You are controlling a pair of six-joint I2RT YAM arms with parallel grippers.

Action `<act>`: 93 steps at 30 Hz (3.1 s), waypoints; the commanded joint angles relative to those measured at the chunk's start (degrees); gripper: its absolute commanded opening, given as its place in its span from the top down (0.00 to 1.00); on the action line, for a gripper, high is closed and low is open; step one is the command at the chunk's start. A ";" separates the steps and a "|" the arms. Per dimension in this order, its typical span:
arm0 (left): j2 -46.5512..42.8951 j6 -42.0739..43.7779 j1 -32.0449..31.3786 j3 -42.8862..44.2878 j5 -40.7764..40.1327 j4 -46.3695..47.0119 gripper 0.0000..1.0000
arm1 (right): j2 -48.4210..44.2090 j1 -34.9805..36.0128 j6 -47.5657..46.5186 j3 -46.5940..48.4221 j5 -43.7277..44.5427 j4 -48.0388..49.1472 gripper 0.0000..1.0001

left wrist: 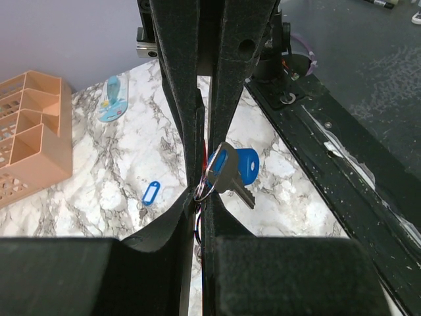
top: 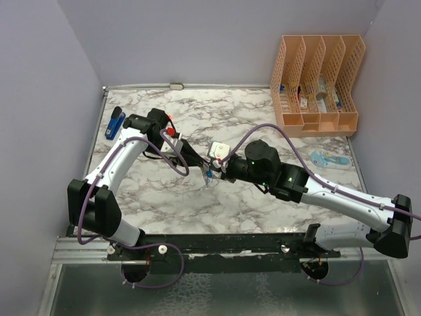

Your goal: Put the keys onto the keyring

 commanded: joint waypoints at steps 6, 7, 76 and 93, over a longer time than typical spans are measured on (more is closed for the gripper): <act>-0.13 -0.17 -1.85 -0.53 9.26 -2.01 0.85 | -1.05 -0.17 -0.10 2.27 1.56 3.76 0.99; -0.17 -0.25 -1.84 -0.63 9.22 -2.01 0.82 | -1.41 -0.17 -0.01 2.15 1.77 3.33 0.99; -14.71 -68.05 0.37 -9.06 -14.57 50.89 0.59 | 4.30 -3.17 13.66 10.58 -5.21 -28.92 0.99; -14.20 -65.79 0.38 -12.03 -12.59 54.16 0.57 | -1.79 -4.47 -1.56 5.42 -5.33 -13.47 0.99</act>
